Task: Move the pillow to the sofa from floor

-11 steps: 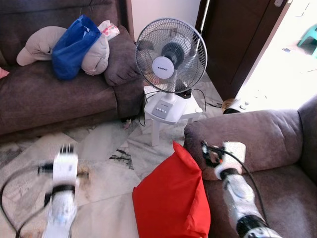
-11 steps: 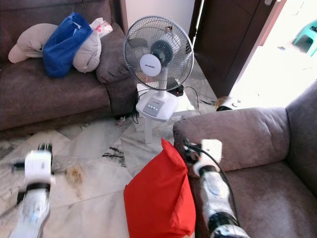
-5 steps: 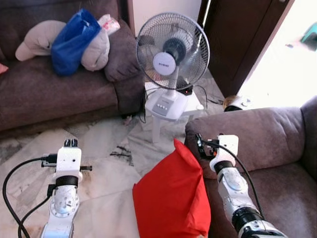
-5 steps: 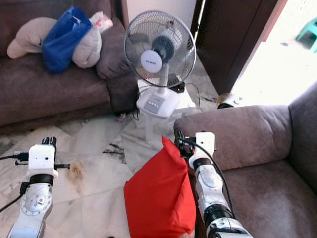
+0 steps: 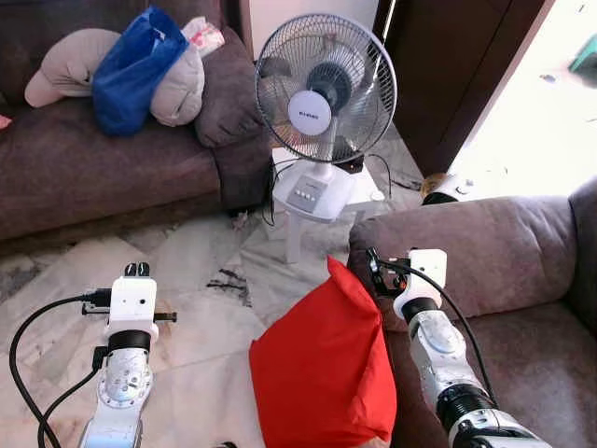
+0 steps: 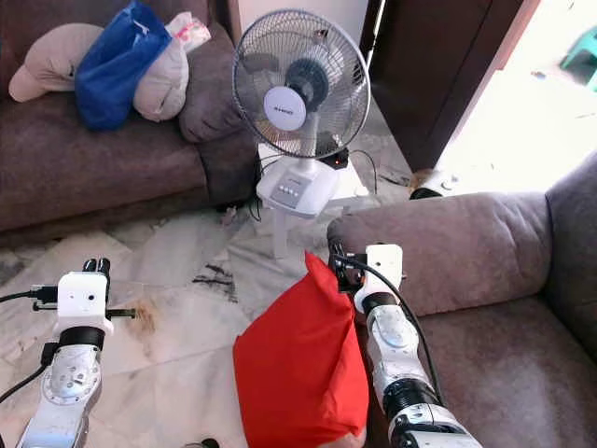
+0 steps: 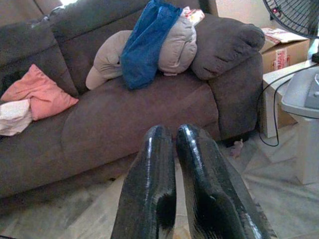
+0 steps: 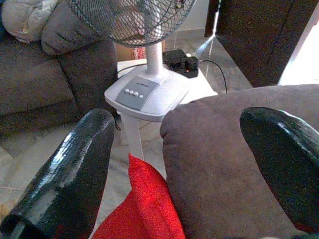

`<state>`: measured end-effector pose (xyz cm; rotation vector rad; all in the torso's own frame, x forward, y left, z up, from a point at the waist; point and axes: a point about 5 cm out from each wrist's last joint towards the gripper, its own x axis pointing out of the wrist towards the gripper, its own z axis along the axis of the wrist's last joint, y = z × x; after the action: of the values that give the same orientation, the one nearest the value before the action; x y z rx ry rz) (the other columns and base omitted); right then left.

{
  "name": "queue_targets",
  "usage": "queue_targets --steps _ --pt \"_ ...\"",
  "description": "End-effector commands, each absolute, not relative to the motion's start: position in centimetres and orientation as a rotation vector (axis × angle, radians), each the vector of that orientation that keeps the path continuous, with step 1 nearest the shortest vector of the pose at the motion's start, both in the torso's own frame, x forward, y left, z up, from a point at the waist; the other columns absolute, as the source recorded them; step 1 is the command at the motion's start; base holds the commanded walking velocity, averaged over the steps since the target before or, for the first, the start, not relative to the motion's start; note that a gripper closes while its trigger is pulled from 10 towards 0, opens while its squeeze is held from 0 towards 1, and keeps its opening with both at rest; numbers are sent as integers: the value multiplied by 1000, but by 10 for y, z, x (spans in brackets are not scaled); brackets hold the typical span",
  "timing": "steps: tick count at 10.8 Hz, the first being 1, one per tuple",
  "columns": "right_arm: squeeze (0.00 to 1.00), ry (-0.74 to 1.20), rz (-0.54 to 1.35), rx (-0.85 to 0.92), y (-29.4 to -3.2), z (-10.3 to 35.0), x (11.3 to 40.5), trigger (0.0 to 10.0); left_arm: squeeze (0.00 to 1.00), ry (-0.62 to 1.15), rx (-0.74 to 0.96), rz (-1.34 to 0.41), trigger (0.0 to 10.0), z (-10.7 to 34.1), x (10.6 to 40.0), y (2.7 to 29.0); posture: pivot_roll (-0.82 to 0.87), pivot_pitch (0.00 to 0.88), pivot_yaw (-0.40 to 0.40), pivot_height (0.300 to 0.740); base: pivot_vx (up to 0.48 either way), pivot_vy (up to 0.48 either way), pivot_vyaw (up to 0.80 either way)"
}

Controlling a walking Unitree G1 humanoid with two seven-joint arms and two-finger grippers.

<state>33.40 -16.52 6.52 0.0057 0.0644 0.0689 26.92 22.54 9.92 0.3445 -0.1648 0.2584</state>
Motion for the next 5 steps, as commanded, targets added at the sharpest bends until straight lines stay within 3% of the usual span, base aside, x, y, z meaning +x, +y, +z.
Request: queue_targets --steps 1,5 --pt "0 90 71 9 -166 62 333 10000 0 -164 332 254 10000 101 269 222 165 170 -54 740 0 0 0" --pt "0 96 75 12 -164 62 334 10000 0 -162 327 251 10000 100 268 219 164 171 -57 740 0 0 0"
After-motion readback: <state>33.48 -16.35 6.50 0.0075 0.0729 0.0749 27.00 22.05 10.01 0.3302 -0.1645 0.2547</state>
